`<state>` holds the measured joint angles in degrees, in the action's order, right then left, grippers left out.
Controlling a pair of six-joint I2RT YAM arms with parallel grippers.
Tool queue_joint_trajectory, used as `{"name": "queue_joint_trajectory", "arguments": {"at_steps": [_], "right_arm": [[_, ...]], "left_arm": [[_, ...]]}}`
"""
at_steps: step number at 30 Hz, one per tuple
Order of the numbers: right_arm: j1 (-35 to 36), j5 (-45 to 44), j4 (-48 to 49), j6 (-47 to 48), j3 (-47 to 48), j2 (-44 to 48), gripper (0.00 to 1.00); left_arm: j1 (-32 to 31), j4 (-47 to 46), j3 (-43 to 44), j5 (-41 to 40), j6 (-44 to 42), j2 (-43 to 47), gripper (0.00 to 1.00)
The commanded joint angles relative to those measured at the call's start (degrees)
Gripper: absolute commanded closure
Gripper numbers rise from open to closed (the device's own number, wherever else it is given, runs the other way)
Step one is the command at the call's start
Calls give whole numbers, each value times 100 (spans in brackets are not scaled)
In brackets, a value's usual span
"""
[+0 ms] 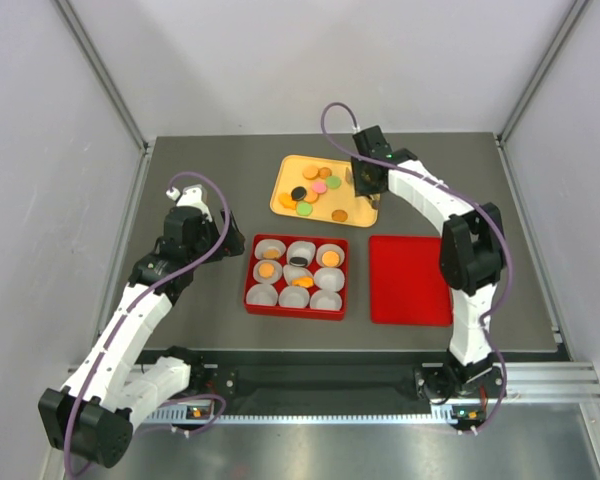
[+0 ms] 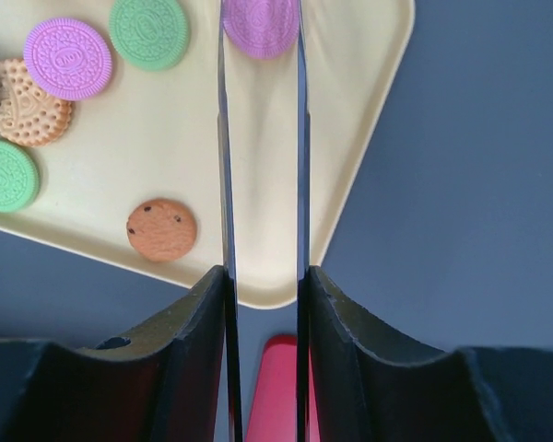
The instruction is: Pack the cookies
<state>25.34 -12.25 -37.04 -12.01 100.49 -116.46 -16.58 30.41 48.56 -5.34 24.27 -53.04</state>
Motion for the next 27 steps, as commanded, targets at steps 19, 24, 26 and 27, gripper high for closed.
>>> {"name": "queue_joint_trajectory", "arguments": {"at_steps": [19,24,26,27], "right_arm": [[-38,671,144,-152,-1927,3110,64],[611,733,-153,-205,-2490,3893,63],[996,663,-268,-266,-2700,4245,63],[1129,619,-382,-336,-2779,4350,63]], "left_arm": [[32,-282,-74,121,-19,127,3],[41,-282,-74,165,-19,118,3],[41,-282,-74,174,-10,118,3],[41,-282,-74,174,-19,109,3]]}}
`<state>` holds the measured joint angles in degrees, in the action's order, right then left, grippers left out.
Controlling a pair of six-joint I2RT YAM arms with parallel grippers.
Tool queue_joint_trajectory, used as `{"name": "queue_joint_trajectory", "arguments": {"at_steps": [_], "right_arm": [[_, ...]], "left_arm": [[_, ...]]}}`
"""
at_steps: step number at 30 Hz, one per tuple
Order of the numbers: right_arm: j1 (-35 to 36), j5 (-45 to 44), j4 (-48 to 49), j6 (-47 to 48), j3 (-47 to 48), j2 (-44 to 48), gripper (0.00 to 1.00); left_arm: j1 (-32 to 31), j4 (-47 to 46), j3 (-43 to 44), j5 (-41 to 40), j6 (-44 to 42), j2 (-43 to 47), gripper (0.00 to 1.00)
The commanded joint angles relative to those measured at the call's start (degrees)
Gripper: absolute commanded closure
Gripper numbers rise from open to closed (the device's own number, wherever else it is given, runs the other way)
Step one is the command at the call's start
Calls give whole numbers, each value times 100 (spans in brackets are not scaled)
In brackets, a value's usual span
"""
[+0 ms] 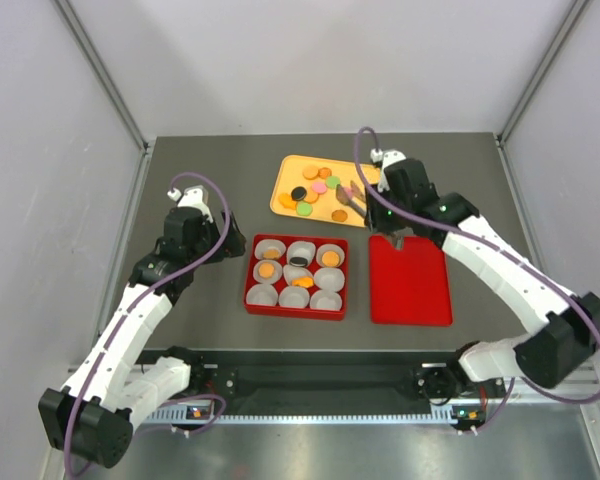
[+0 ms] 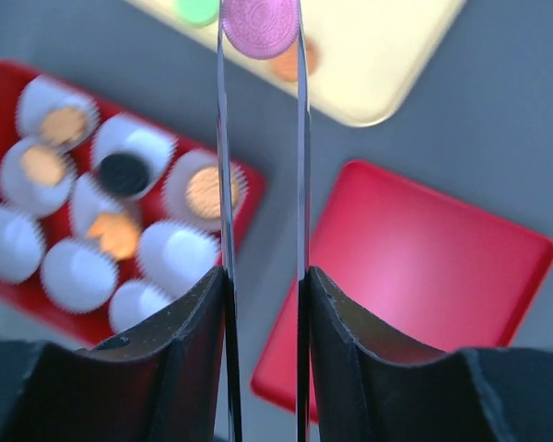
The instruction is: Pack the cookies
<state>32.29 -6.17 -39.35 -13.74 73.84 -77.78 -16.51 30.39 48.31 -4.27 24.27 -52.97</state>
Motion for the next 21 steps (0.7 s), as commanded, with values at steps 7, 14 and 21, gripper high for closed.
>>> {"name": "queue_joint_trajectory", "arguments": {"at_steps": [7,14,21], "right_arm": [[1856,-470,-730,-647,-748,1185,63],[2483,-727,-916,-1052,-1205,1318,63],[2677,-903,-969,-1166,-1496,1292,62]], "left_arm": [[34,-288,-42,102,-19,94,3],[52,-297,-59,120,-19,103,3],[43,-288,-50,111,-19,77,3]]}}
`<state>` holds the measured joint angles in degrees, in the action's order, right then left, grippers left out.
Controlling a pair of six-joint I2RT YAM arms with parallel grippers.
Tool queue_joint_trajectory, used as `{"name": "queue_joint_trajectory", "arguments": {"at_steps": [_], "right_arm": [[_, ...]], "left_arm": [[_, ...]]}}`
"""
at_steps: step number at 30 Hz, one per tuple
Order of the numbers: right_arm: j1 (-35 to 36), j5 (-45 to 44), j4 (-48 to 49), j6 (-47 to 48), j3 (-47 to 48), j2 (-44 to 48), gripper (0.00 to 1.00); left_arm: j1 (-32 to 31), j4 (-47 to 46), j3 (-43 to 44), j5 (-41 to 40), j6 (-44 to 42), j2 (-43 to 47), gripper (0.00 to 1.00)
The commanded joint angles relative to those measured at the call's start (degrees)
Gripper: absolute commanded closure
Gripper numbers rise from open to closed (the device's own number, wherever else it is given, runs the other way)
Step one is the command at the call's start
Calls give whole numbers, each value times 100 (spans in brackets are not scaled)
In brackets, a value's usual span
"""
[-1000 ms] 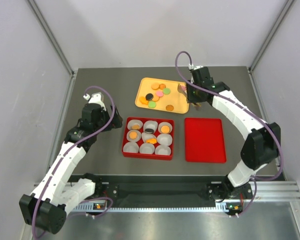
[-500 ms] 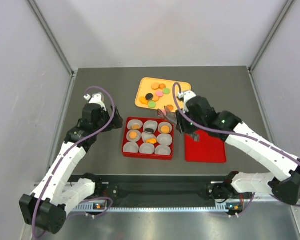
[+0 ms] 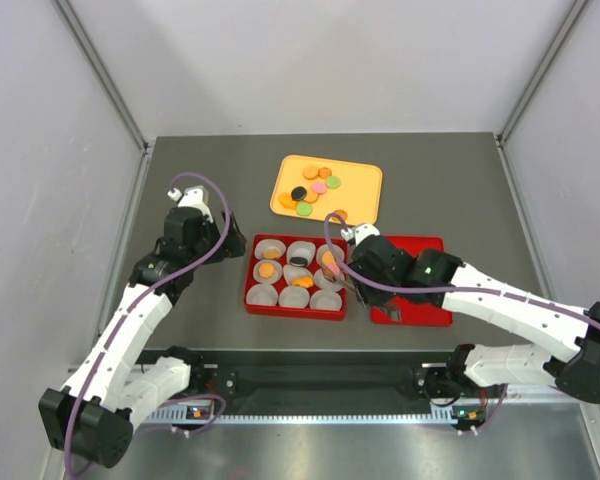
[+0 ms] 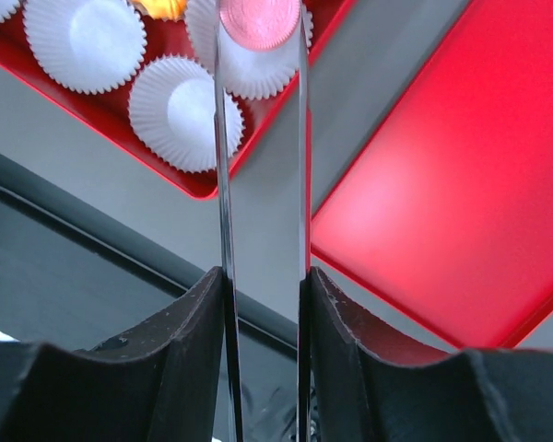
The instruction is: Pack the cookies
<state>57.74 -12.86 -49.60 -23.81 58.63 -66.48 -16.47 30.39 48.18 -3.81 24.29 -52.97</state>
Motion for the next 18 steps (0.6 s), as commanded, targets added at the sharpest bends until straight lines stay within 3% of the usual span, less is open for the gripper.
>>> {"name": "queue_joint_trajectory", "arguments": {"at_steps": [1,18], "right_arm": [[150,-252,56,-159,17,170,62],[309,-181,-67,-194,-45,311,59]], "left_arm": [[39,-288,-28,65,-30,68,3],[39,-279,-37,30,-30,59,3]]}}
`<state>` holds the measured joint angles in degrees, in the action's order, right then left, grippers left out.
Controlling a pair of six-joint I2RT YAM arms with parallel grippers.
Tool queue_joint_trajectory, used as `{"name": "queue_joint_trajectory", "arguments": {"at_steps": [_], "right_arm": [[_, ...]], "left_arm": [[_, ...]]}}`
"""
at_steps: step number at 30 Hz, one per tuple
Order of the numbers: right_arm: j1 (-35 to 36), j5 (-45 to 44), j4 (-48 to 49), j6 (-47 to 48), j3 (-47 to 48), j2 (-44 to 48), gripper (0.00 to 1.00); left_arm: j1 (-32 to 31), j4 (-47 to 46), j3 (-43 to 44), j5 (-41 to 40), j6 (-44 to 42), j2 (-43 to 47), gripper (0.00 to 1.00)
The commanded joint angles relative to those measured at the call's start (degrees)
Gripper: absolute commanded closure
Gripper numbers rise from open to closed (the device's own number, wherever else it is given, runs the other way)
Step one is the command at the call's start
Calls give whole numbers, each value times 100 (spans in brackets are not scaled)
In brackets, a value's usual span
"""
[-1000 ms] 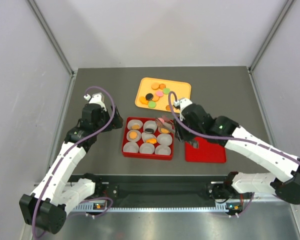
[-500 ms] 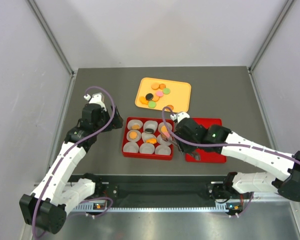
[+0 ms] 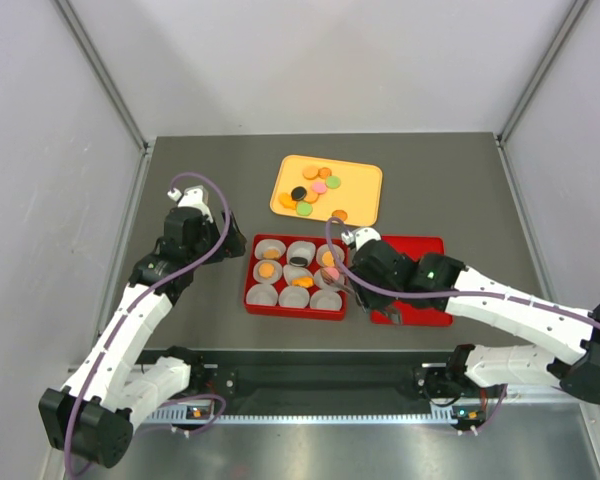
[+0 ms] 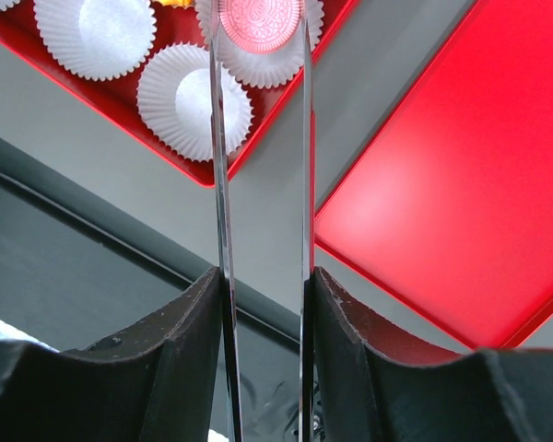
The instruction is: Pack the cookies
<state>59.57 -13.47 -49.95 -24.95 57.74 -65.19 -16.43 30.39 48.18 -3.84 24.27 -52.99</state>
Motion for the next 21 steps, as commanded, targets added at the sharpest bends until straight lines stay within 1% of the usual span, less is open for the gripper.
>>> {"name": "queue_joint_trajectory", "arguments": {"at_steps": [1,9,13,16,21], "right_arm": [[134,-129,-23,-72,45,173,59],[169,-147,-14,-36,115,24,58],[178,-147,-23,-1,150,6,53],[178,-147,-23,16,194,-20,52],[178,-225,-41,34,308,-29,52]], "left_arm": [[34,-279,-37,32,-28,61,3],[34,-279,-37,23,-28,78,3],[34,-271,-28,23,-37,61,3],[34,-271,-28,15,-37,70,3],[43,-279,-28,14,-37,78,3]]}}
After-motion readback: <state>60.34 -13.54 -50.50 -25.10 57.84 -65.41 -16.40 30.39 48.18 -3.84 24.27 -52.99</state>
